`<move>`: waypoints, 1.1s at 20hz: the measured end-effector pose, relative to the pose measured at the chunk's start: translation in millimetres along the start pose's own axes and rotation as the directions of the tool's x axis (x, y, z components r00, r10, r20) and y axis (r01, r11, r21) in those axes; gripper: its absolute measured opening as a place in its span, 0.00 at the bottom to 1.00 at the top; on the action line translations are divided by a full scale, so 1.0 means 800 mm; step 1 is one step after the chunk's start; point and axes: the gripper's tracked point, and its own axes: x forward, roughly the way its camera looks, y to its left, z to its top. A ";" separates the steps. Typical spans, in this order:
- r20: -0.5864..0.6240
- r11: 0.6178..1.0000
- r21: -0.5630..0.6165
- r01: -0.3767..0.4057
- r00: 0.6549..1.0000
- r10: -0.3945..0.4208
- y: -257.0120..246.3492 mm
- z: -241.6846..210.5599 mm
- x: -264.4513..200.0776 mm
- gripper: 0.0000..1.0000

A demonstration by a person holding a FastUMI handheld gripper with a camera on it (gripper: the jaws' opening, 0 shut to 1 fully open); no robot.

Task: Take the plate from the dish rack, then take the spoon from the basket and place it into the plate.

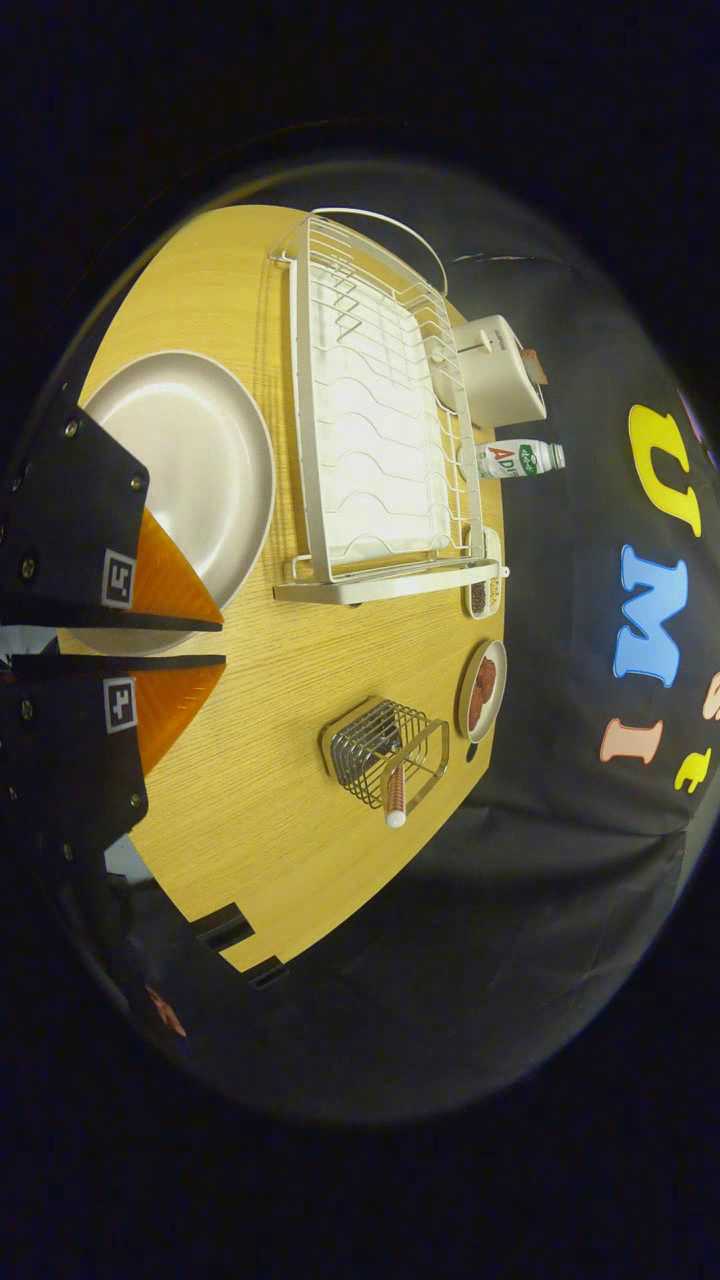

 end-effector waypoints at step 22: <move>0.064 0.997 0.046 0.055 0.996 -0.058 -0.061 0.043 0.000 0.22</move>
